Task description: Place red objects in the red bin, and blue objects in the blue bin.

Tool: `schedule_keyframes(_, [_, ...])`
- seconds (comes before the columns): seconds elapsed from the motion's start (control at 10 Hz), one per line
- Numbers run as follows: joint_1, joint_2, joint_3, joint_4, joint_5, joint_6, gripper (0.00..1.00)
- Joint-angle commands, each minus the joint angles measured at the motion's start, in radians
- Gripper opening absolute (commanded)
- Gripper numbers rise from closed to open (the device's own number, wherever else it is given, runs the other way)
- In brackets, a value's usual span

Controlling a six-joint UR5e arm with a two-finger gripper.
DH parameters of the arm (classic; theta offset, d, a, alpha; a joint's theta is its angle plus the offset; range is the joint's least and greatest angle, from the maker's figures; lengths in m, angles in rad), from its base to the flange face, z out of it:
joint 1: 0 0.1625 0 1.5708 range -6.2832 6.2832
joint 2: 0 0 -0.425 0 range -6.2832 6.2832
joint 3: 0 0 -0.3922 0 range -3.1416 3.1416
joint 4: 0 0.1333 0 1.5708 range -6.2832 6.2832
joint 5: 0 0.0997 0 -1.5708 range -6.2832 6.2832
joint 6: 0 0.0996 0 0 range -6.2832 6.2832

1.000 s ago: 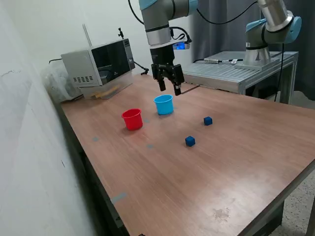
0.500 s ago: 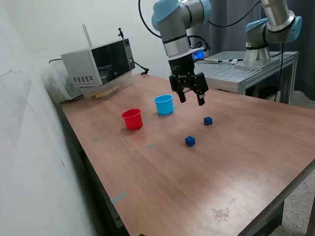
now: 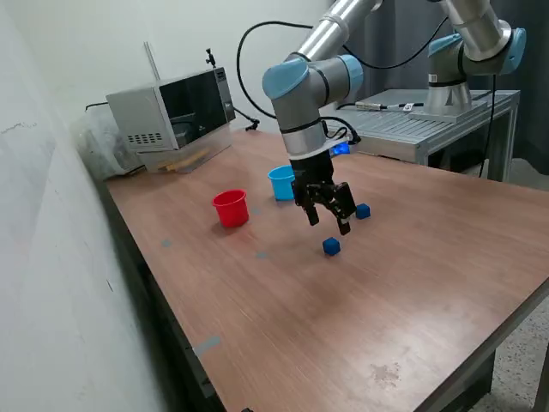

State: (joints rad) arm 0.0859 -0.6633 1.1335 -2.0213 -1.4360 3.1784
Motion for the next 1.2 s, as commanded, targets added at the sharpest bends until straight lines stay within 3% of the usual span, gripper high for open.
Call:
schedule_keyframes(0.0, [0.0, 0.037, -0.014, -0.014, -0.001, 0.0, 1.0])
schedule_keyframes(0.8, [0.0, 0.047, -0.009, -0.016, -0.006, 0.0, 1.0])
schedule_keyframes(0.9, [0.0, 0.048, -0.009, -0.014, -0.006, 0.0, 0.0])
schedule_keyframes(1.1, [0.0, 0.05, -0.009, -0.014, -0.027, 0.0, 0.0])
